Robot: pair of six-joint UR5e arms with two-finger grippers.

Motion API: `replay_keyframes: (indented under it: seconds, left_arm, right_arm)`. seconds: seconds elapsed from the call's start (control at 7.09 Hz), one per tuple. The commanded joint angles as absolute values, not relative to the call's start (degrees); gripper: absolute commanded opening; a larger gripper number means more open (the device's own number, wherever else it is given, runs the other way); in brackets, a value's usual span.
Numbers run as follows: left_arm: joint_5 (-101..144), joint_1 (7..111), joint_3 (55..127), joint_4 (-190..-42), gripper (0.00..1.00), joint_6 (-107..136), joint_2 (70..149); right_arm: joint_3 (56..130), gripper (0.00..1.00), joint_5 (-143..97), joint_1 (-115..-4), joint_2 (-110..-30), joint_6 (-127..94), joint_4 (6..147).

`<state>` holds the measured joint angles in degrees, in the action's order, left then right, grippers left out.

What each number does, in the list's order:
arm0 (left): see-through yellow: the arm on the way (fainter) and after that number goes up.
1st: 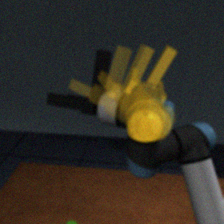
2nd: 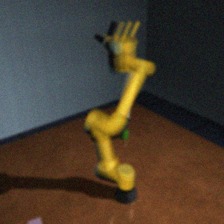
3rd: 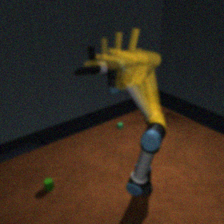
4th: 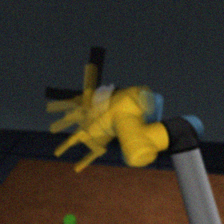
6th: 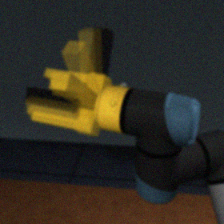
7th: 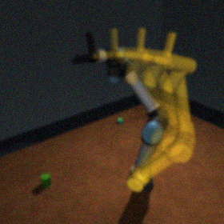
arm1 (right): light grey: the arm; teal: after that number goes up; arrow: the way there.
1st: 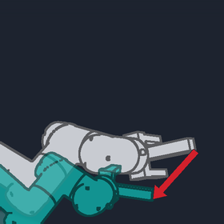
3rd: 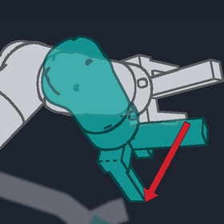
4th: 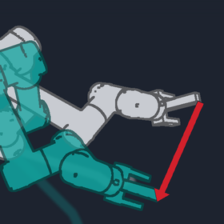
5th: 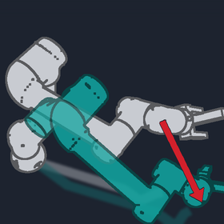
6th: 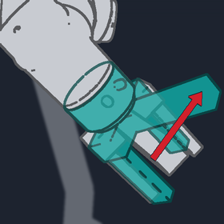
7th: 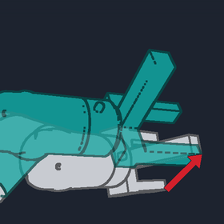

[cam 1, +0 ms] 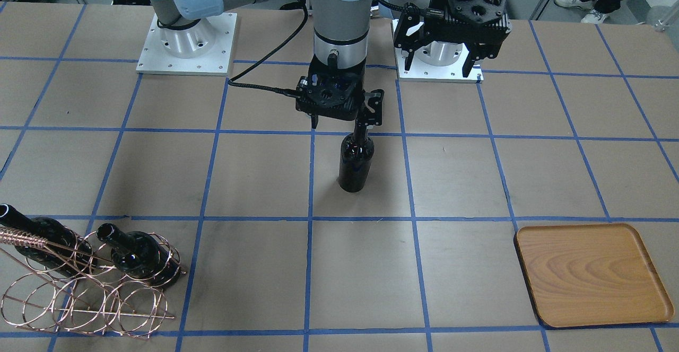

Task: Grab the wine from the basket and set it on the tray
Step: 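Carry the bottle toward the table center and stand it upright, then release the bottle with the right gripper while the left gripper moves over it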

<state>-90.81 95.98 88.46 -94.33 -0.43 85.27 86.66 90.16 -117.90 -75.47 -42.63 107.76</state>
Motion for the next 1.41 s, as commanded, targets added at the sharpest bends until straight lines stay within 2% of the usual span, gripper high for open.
replay_keyframes:
  seconds: [0.0,0.71,0.99,1.27]
  left_arm:
    - [-90.5,96.2,87.6,-93.9,1.00,7.4,86.8]
    - [-89.2,110.5,87.1,-81.3,1.00,23.2,93.1]
    - [-90.1,111.1,87.5,-80.4,0.98,21.3,95.5]
    - [-92.1,107.1,88.0,-81.4,0.98,19.6,96.2]
  right_arm:
    - [86.7,1.00,90.1,-112.2,-76.8,-36.1,107.4]
    - [86.5,1.00,90.8,-94.7,-83.7,-11.5,99.4]
    - [86.6,1.00,90.9,-92.2,-83.9,-6.5,99.1]
    - [86.7,1.00,90.8,-92.2,-83.9,-4.8,99.1]
